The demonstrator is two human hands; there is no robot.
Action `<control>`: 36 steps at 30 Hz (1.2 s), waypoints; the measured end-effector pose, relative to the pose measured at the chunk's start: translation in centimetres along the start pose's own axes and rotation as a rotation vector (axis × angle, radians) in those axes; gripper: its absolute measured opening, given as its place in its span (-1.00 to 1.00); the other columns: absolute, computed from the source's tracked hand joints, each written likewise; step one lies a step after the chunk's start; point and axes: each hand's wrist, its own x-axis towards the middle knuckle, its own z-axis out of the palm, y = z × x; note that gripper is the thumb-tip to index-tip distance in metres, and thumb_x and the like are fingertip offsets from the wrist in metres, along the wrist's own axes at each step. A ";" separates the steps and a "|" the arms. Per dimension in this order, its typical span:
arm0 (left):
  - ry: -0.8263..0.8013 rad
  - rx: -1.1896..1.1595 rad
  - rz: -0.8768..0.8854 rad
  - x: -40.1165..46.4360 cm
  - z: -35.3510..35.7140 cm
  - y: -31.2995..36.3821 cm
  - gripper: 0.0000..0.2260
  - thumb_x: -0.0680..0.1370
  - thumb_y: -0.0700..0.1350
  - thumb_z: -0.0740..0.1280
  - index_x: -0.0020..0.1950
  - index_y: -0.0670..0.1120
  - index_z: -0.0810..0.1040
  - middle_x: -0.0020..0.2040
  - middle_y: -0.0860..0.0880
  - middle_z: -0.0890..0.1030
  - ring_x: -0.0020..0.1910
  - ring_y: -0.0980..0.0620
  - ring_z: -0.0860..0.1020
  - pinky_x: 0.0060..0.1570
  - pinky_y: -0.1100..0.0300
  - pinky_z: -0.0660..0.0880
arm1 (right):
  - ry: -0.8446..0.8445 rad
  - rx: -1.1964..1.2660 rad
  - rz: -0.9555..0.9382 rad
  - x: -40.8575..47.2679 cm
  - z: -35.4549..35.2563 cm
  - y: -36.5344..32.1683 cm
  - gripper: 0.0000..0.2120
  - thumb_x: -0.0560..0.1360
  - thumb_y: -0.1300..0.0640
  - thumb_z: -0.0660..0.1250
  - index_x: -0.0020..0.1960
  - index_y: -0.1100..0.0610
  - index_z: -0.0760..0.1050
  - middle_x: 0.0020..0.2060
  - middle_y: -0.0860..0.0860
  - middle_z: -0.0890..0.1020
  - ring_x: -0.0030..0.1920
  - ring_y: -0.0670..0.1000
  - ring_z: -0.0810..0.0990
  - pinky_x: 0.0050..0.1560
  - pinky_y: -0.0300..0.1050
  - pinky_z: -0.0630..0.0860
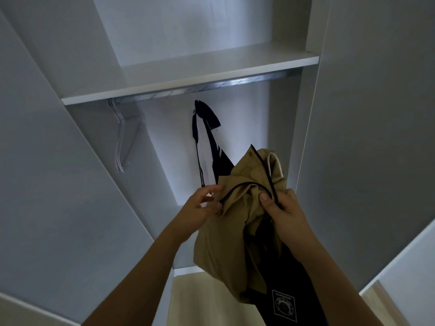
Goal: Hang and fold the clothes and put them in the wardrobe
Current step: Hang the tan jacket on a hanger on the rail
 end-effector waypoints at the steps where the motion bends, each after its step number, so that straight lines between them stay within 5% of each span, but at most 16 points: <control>1: 0.030 0.051 0.035 0.1 0.3 -0.2 -0.74 0.60 -0.20 0.32 0.23 0.07 0.55 0.24 0.04 0.53 0.18 0.07 0.53 0.13 0.27 0.50 | 0.002 0.005 0.001 0.0 -0.1 0.1 -0.52 0.38 -0.24 0.28 0.14 0.04 0.60 0.01 -0.21 0.42 0.06 -0.19 0.50 -0.12 -0.48 0.47; 5: 0.212 0.201 0.216 0.8 1.0 -0.2 -0.87 0.63 -0.23 0.26 0.04 -0.05 0.58 0.12 0.01 0.54 0.08 0.11 0.53 0.03 0.29 0.49 | 0.006 0.015 0.005 -0.1 -0.7 0.7 -0.53 0.39 -0.21 0.28 0.17 0.05 0.60 0.01 -0.22 0.42 0.08 -0.16 0.49 0.00 -0.39 0.43; 9: -0.057 0.292 0.213 1.3 1.0 -0.7 -0.79 0.60 -0.11 0.33 0.23 -0.06 0.53 0.29 0.10 0.44 0.22 0.18 0.45 0.08 0.27 0.53 | -0.001 0.016 0.026 -0.3 -1.3 1.0 -0.66 0.49 -0.12 0.29 0.16 0.02 0.60 0.06 -0.17 0.43 0.08 -0.20 0.48 -0.13 -0.47 0.47; 14: 0.122 0.307 0.248 1.8 2.0 -0.9 -0.94 0.59 -0.16 0.33 0.00 -0.04 0.60 0.10 0.13 0.53 0.10 0.24 0.49 0.02 0.32 0.46 | 0.011 0.081 0.042 -0.6 -2.3 1.0 -0.85 0.51 -0.06 0.30 0.01 -0.07 0.60 0.03 -0.14 0.45 -0.09 -0.34 0.52 -0.23 -0.56 0.44; 17: 0.022 0.501 0.384 2.0 1.7 -1.2 -0.86 0.58 -0.07 0.36 0.12 -0.03 0.59 0.17 0.20 0.48 0.16 0.30 0.44 0.03 0.43 0.43 | 0.023 0.076 0.063 -0.8 -2.7 1.2 -0.79 0.44 -0.17 0.30 -0.03 -0.11 0.61 0.03 -0.15 0.47 0.02 -0.20 0.52 -0.12 -0.41 0.46; 22: 0.025 0.515 0.455 2.6 2.8 -0.8 -0.80 0.63 -0.15 0.23 0.20 -0.09 0.58 0.26 -0.02 0.54 0.21 0.04 0.51 0.23 0.15 0.46 | 0.004 0.083 0.073 -0.9 -3.2 1.1 -0.69 0.34 -0.29 0.30 -0.03 -0.16 0.61 0.02 -0.16 0.48 0.06 -0.13 0.53 -0.03 -0.32 0.44; 27: 0.341 -0.128 0.000 4.0 2.6 2.5 -0.82 0.68 -0.07 0.14 0.02 -0.03 0.52 0.00 -0.05 0.59 -0.10 0.04 0.55 -0.12 0.24 0.48 | -0.056 -0.054 0.028 -1.0 -2.8 1.5 -0.75 0.30 -0.38 0.29 -0.13 -0.29 0.57 -0.02 -0.25 0.41 0.07 -0.17 0.48 0.10 -0.26 0.44; 30: 0.325 -0.395 -0.187 5.8 1.8 6.3 -0.79 0.60 -0.18 0.24 -0.23 -0.11 0.53 -0.31 -0.07 0.54 -0.37 0.07 0.53 -0.34 0.22 0.51 | -0.085 -0.138 0.000 -1.0 -2.2 2.1 -0.83 0.30 -0.42 0.26 -0.21 -0.40 0.49 -0.01 -0.28 0.36 0.10 -0.12 0.45 0.18 -0.15 0.41; 33: 0.144 -0.070 -0.347 7.2 0.8 9.0 -0.75 0.48 0.02 0.37 -0.32 -0.10 0.60 -0.39 -0.05 0.57 -0.42 0.06 0.55 -0.42 0.27 0.49 | -0.063 -0.192 -0.019 -0.9 -1.9 2.7 -0.79 0.31 -0.44 0.24 -0.18 -0.36 0.44 -0.01 -0.30 0.32 0.05 -0.17 0.43 0.18 -0.14 0.43; 36: -0.045 0.259 -0.466 8.9 0.6 10.1 -0.56 0.37 0.28 0.45 -0.04 -0.07 0.66 -0.11 -0.08 0.69 -0.07 -0.07 0.65 -0.04 0.07 0.59 | -0.064 -0.266 -0.042 -1.0 -1.8 2.9 -0.80 0.34 -0.45 0.21 -0.19 -0.37 0.43 -0.02 -0.29 0.32 0.00 -0.24 0.44 0.07 -0.25 0.43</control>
